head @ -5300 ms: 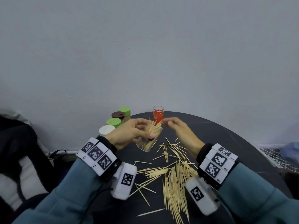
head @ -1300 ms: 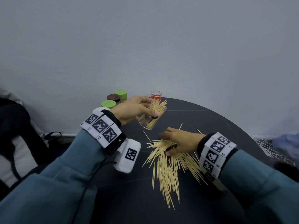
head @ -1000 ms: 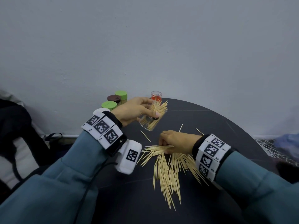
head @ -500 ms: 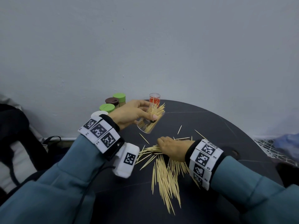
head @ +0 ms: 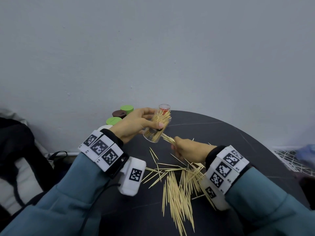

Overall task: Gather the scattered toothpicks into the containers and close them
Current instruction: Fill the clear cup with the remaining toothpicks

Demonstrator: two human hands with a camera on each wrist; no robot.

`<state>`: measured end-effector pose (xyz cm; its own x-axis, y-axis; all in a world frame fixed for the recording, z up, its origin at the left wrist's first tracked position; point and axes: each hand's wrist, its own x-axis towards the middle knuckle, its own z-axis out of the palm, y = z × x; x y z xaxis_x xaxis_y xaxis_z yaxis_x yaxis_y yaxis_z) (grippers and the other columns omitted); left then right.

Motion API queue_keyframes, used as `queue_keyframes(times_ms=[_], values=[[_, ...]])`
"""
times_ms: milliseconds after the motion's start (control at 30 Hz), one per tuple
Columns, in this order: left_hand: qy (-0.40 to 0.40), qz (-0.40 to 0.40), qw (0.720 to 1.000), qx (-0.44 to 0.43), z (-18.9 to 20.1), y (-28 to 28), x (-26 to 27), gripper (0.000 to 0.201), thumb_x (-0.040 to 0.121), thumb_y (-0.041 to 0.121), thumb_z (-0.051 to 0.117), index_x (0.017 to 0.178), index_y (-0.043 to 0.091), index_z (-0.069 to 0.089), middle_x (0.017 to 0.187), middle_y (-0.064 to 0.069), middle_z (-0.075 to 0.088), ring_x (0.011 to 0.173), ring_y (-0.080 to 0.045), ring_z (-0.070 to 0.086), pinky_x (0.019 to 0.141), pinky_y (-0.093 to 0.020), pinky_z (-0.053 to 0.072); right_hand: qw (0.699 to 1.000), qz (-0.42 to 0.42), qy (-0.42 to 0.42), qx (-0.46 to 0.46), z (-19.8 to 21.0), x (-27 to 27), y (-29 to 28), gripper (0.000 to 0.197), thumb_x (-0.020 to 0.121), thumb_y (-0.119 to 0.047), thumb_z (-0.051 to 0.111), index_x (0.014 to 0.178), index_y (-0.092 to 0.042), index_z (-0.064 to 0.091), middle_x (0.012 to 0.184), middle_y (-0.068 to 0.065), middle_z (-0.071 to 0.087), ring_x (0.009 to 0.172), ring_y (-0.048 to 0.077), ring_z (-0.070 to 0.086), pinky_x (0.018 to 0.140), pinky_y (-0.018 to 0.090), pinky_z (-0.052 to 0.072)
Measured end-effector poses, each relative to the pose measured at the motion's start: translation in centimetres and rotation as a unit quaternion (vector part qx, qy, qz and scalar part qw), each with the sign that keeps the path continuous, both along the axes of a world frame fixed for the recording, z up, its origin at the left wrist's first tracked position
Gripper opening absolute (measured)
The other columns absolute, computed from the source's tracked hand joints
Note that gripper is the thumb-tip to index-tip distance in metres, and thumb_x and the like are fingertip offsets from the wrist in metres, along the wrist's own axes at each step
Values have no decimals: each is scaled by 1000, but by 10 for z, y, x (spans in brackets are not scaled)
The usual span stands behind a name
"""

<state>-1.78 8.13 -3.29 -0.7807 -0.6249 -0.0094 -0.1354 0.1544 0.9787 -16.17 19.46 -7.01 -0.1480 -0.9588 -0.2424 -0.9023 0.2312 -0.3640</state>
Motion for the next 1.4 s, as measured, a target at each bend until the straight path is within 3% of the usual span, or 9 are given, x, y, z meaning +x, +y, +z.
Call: queue_keyframes(times_ms=[267, 467, 567, 767, 867, 1000, 1133, 1233, 1400], values=[[39, 58, 997, 25, -4, -6, -2, 53, 75, 6, 74, 124, 12, 54, 124, -7, 61, 107, -15, 58, 68, -19, 46, 953, -83, -262, -129, 17, -19, -16, 27, 101, -7, 25, 80, -20, 36, 71, -1, 39, 59, 9, 39, 55, 15, 35], [51, 80, 995, 23, -11, -7, -7, 55, 75, 1, 74, 125, 7, 53, 121, -9, 61, 103, -16, 59, 68, -19, 47, 777, -74, -485, -395, 61, -20, -31, 27, 103, -9, 19, 83, -16, 37, 62, 0, 51, 52, 5, 61, 60, 15, 50], [62, 78, 994, 38, -12, -5, -7, 53, 75, 0, 74, 123, 10, 55, 117, -6, 63, 100, -17, 61, 64, -22, 50, 739, -46, -491, -458, 70, -7, -40, 27, 103, -10, 19, 86, -16, 38, 68, -3, 69, 71, 11, 70, 76, 20, 53], [98, 84, 991, 45, -12, -3, -8, 51, 75, 0, 74, 122, 6, 55, 112, -7, 65, 92, -18, 66, 74, -30, 54, 793, -50, -454, -403, 48, 26, -55, 19, 104, -16, 22, 101, -16, 41, 115, 4, 64, 118, 9, 55, 100, 18, 40], [114, 84, 989, 51, -12, -4, -8, 50, 76, -1, 72, 121, 6, 55, 111, -7, 64, 88, -17, 66, 69, -25, 55, 792, -63, -488, -360, 44, 26, -58, 27, 103, -12, 25, 122, -6, 43, 131, 6, 55, 84, -23, 54, 70, 0, 43], [135, 90, 985, 58, -10, -7, -7, 47, 76, -1, 72, 119, 8, 56, 108, -4, 65, 80, -11, 67, 63, -19, 54, 829, -76, -442, -334, 42, 17, -57, 28, 102, -14, 32, 123, -9, 50, 140, 4, 46, 110, -3, 52, 90, 6, 40], [120, 74, 989, 51, -12, -5, -8, 48, 75, 1, 73, 119, 9, 56, 114, -6, 65, 86, -13, 67, 65, -20, 54, 849, -73, -409, -325, 36, 14, -59, 23, 101, -17, 37, 108, -17, 58, 130, 1, 50, 141, 17, 24, 116, 44, 18], [123, 75, 988, 57, -14, -5, -9, 49, 75, 1, 73, 121, 8, 55, 115, -6, 64, 83, -11, 66, 66, -20, 54, 858, -53, -415, -298, 40, 10, -54, 27, 99, -13, 37, 118, -5, 56, 135, 21, 45, 131, 25, 40, 112, 36, 29], [126, 57, 988, 62, -13, -5, -8, 46, 75, -4, 71, 116, 10, 57, 110, -3, 65, 77, -5, 68, 64, -18, 53, 892, -20, -399, -211, 42, 1, -49, 17, 98, -18, 40, 105, -23, 55, 132, 5, 52, 126, 12, 42, 112, 34, 28]])
